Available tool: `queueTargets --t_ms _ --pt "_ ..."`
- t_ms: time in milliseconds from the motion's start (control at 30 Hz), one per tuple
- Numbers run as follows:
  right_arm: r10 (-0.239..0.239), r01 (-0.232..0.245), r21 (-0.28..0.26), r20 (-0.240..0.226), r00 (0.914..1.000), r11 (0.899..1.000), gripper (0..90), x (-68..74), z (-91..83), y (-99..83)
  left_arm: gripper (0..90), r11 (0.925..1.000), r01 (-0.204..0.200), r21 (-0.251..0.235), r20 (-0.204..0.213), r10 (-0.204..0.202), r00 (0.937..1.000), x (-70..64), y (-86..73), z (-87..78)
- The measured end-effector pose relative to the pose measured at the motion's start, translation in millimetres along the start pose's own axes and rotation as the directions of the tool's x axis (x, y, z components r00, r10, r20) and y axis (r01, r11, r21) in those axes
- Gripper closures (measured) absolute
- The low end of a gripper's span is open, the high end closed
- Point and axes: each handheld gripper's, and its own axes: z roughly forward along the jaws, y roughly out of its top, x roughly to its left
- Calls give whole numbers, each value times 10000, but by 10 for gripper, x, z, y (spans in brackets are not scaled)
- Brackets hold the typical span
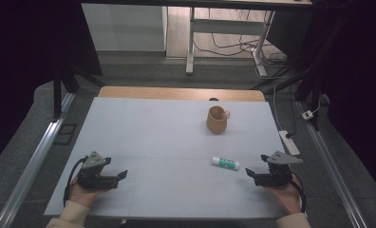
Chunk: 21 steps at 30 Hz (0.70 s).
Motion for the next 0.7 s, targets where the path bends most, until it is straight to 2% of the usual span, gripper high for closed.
queueTargets --t_ms 333,700 --pt "-367 367 85 80 9993 9993 163 14 26 10 153 10000 -17 9 23 17 10000 -38 -13 -20" --pt "-330 328 177 63 9994 9993 167 13 48 2 162 10000 -30 52 56 30 10000 -44 -10 -14"
